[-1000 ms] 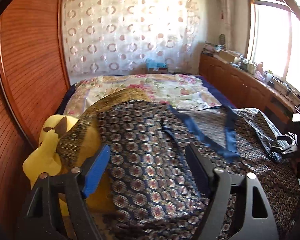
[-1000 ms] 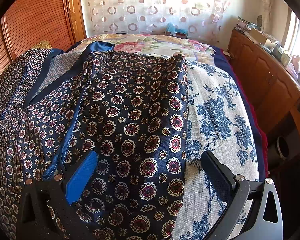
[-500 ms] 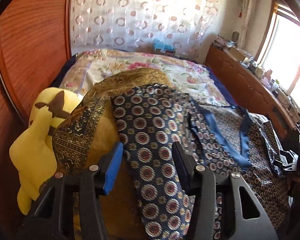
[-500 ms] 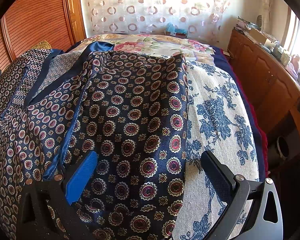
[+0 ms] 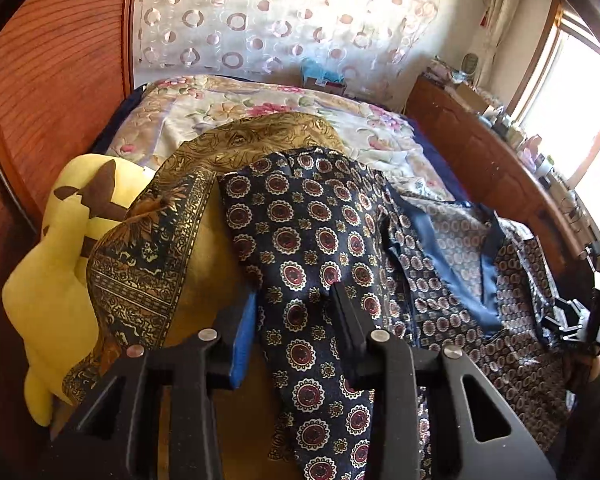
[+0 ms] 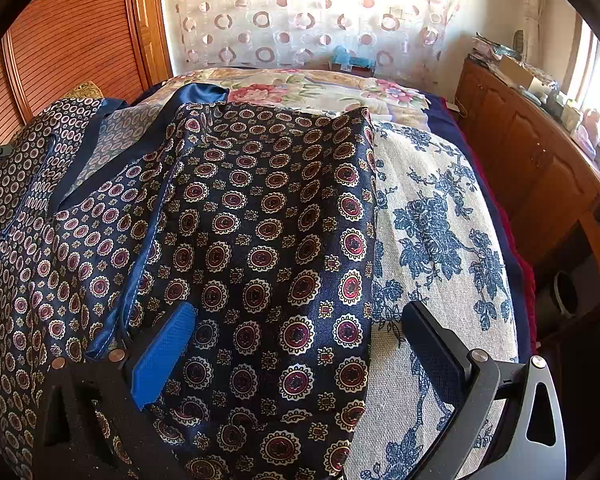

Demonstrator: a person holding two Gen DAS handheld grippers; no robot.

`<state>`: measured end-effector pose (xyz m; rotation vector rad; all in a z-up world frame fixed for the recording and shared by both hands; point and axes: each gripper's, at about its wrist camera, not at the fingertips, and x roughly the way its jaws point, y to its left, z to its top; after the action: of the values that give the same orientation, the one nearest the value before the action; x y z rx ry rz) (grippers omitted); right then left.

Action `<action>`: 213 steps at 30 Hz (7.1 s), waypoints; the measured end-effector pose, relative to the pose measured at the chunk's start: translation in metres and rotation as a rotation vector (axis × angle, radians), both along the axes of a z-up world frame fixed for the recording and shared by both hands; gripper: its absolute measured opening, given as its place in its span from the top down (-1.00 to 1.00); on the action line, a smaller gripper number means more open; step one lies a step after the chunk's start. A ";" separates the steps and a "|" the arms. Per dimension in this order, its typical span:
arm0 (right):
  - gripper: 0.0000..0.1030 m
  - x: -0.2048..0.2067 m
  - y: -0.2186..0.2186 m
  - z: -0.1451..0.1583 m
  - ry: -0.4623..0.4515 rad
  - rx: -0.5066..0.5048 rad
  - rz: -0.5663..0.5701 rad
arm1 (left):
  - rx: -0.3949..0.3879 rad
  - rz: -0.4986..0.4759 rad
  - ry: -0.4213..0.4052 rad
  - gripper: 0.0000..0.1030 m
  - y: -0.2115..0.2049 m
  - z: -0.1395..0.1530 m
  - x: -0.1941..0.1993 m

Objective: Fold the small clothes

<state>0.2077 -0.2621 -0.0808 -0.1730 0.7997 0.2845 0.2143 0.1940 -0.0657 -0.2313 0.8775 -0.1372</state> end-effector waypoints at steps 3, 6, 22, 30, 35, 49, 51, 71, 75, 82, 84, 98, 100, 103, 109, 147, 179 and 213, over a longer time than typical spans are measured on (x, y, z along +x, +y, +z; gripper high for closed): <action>-0.99 0.000 0.000 0.000 0.000 0.000 0.000 | -0.044 -0.005 -0.004 0.33 0.004 0.000 -0.001; -0.99 0.000 0.000 0.000 0.000 0.000 0.000 | -0.044 -0.011 -0.013 0.41 0.002 0.001 -0.004; -0.99 0.000 0.000 0.000 0.000 0.000 0.001 | 0.093 -0.068 -0.010 0.47 -0.025 0.000 0.001; -0.99 -0.001 0.000 0.001 -0.005 0.000 -0.004 | 0.170 -0.072 -0.040 0.87 -0.042 0.005 -0.007; -0.98 -0.009 -0.001 0.013 -0.053 0.020 0.016 | 0.152 -0.078 -0.110 0.88 -0.054 0.020 -0.021; -0.31 0.071 -0.018 0.020 0.008 0.053 -0.092 | 0.183 -0.180 -0.197 0.91 -0.104 0.043 -0.053; -0.13 0.081 -0.016 0.020 0.022 0.064 -0.098 | 0.179 -0.188 -0.205 0.91 -0.106 0.043 -0.057; 0.97 -0.134 -0.019 0.056 -0.257 0.201 0.160 | 0.102 -0.065 -0.277 0.92 -0.069 0.007 -0.216; 0.98 -0.178 -0.047 0.037 -0.226 0.184 0.138 | 0.071 0.005 -0.242 0.92 -0.049 -0.012 -0.235; 0.98 -0.218 -0.079 0.014 -0.136 0.199 0.096 | 0.047 0.060 -0.218 0.92 -0.031 -0.024 -0.248; 0.98 -0.219 -0.079 0.007 -0.109 0.184 0.095 | 0.046 0.050 -0.215 0.91 -0.033 -0.021 -0.244; -0.12 -0.222 -0.082 0.037 -0.206 0.139 0.072 | 0.094 0.003 -0.346 -0.54 -0.026 0.017 -0.254; -0.15 -0.220 -0.085 0.043 -0.231 0.136 0.054 | 0.101 0.005 -0.338 -0.54 -0.030 0.016 -0.248; -0.15 -0.210 -0.083 0.049 -0.255 0.131 0.026 | 0.125 -0.003 -0.325 -0.54 -0.035 0.014 -0.240; -0.16 -0.168 -0.065 0.043 -0.238 0.125 0.012 | 0.130 0.018 -0.303 -0.54 -0.033 0.011 -0.228; -0.49 -0.128 -0.021 -0.010 -0.059 0.065 0.042 | 0.150 0.053 -0.087 -0.54 0.017 -0.035 -0.147; 0.87 -0.159 -0.026 0.022 -0.188 0.084 0.130 | 0.105 -0.061 -0.303 0.91 -0.048 0.031 -0.207; -0.22 -0.019 -0.027 0.097 -0.208 -0.020 -0.066 | 0.179 -0.050 -0.293 -0.52 -0.073 0.056 -0.070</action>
<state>0.1884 -0.2891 0.0166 -0.1908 0.6011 0.1923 0.1439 0.1209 -0.0098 -0.0200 0.5997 -0.1346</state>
